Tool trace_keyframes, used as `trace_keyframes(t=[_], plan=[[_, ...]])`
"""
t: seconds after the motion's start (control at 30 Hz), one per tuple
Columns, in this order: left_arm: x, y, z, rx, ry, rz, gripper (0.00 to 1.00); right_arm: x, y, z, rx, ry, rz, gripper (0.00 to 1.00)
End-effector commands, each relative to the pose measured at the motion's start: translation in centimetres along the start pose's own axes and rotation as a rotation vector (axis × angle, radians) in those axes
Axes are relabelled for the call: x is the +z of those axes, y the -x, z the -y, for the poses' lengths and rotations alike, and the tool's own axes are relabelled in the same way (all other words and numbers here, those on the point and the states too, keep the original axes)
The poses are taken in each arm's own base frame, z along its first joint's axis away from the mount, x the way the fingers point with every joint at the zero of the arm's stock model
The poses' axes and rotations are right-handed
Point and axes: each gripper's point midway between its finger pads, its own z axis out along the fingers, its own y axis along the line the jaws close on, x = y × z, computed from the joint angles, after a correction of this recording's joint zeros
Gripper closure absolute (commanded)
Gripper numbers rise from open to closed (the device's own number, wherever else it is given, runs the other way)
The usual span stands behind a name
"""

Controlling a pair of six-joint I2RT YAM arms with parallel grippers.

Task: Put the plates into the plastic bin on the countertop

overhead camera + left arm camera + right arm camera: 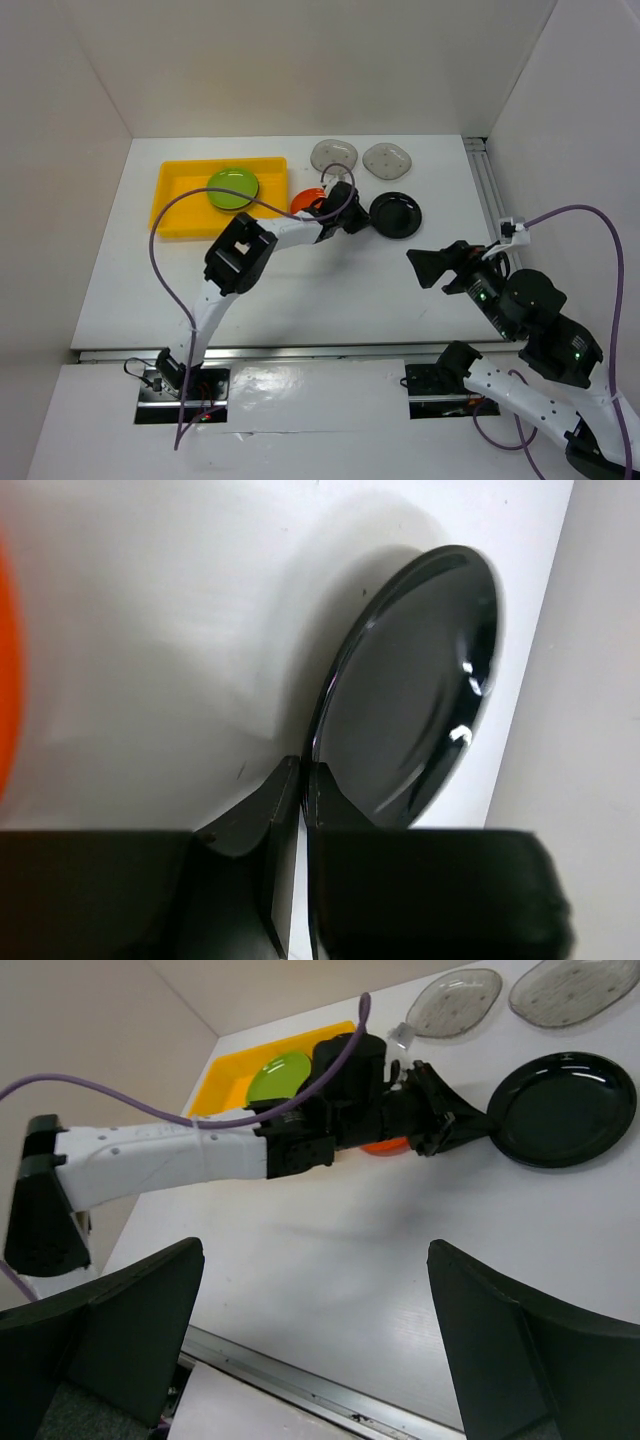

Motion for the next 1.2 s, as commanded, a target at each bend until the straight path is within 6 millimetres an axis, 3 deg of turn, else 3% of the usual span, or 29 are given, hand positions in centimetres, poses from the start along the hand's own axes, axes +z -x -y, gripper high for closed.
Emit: trace_keyframes(t=[0.0, 0.03, 0.07, 0.13, 0.17, 0.2, 0.23, 0.27, 0.3, 0.33, 0.4, 0.47, 0.5, 0.67, 0.73, 0.77, 0.8, 0.83, 1.0, 1.1, 1.13, 1.17], plan=[[-5.4, 3.6, 7.9, 0.073, -0.189, 0.071, 1.0, 0.3, 0.5, -0.4, 0.016, 0.015, 0.032, 0.0], [-6.2, 3.4, 7.4, 0.082, -0.18, 0.067, 1.0, 0.3, 0.5, -0.4, 0.016, 0.015, 0.032, 0.0], [-8.6, 4.4, 9.5, 0.082, -0.217, 0.095, 1.0, 0.3, 0.7, -0.5, 0.02, 0.02, 0.04, 0.0], [-10.3, 5.3, 9.0, 0.084, -0.201, 0.112, 1.0, 0.5, 0.4, -0.4, 0.017, 0.016, 0.033, 0.0], [-12.5, 7.0, 9.8, 0.075, -0.205, 0.145, 1.0, 0.5, 0.4, -0.4, 0.017, 0.016, 0.033, 0.0], [-13.5, 8.5, 9.1, 0.048, -0.17, 0.17, 1.0, 0.5, 0.4, -0.4, 0.017, 0.016, 0.033, 0.0], [-14.2, 9.1, 6.4, 0.036, -0.074, 0.197, 1.0, 0.5, 0.4, -0.4, 0.017, 0.016, 0.033, 0.0], [-15.3, 10.1, 5.5, 0.026, -0.034, 0.23, 1.0, 0.6, 0.1, -0.2, 0.014, 0.011, 0.026, 0.0], [-17.9, 12.8, 5.5, 0.005, -0.026, 0.293, 1.0, 0.6, 0.1, -0.2, 0.014, 0.011, 0.026, 0.0], [-18.7, 13.2, 2.6, -0.008, 0.056, 0.299, 1.0, 0.6, 0.2, -0.5, 0.017, 0.023, 0.028, 0.0], [-21.5, 17.5, -1.0, -0.072, 0.15, 0.4, 1.0, 1.4, -0.7, -0.3, 0.004, 0.005, 0.001, 0.0], [-24.7, 19.7, -3.5, -0.102, 0.204, 0.453, 1.0, 2.1, -1.2, -0.2, 0.003, 0.003, -0.002, 0.0], [-26.4, 22.3, -5.8, -0.127, 0.246, 0.505, 1.0, 2.9, -1.9, -0.2, -0.006, -0.01, -0.02, 0.0], [-31.2, 28.1, -12.8, -0.206, 0.365, 0.585, 1.0, 6.9, -4.8, 0.7, -0.002, -0.066, -0.026, 0.0], [-32.2, 29.3, -15.3, -0.246, 0.388, 0.587, 1.0, 9.3, -6.7, 1.2, -0.023, -0.09, -0.042, 0.0], [-32.0, 29.1, -15.1, -0.238, 0.379, 0.57, 1.0, 10.2, -7.3, 1.6, -0.029, -0.11, -0.052, 0.0], [-32.2, 30.0, -16.7, -0.255, 0.393, 0.57, 1.0, 11.1, -7.4, 1.8, -0.014, -0.13, -0.047, 0.0], [-32.2, 30.5, -17.0, -0.265, 0.389, 0.567, 1.0, 12.5, -9.5, 2.1, -0.017, -0.133, -0.109, 0.0], [-30.7, 32.5, -18.4, -0.229, 0.408, 0.539, 1.0, 16.3, -12.5, 3.5, 0.046, -0.113, -0.147, 0.0], [-29.9, 32.5, -19.3, -0.223, 0.432, 0.517, 1.0, 18.4, -13.6, 6.0, 0.064, -0.152, -0.179, 0.0], [-29.5, 32.3, -19.8, -0.227, 0.441, 0.508, 1.0, 19.1, -13.3, 7.8, 0.07, -0.19, -0.174, 0.0], [-29.0, 31.9, -20.6, -0.237, 0.463, 0.487, 1.0, 19.9, -14.9, 9.6, 0.077, -0.224, -0.218, 0.0]])
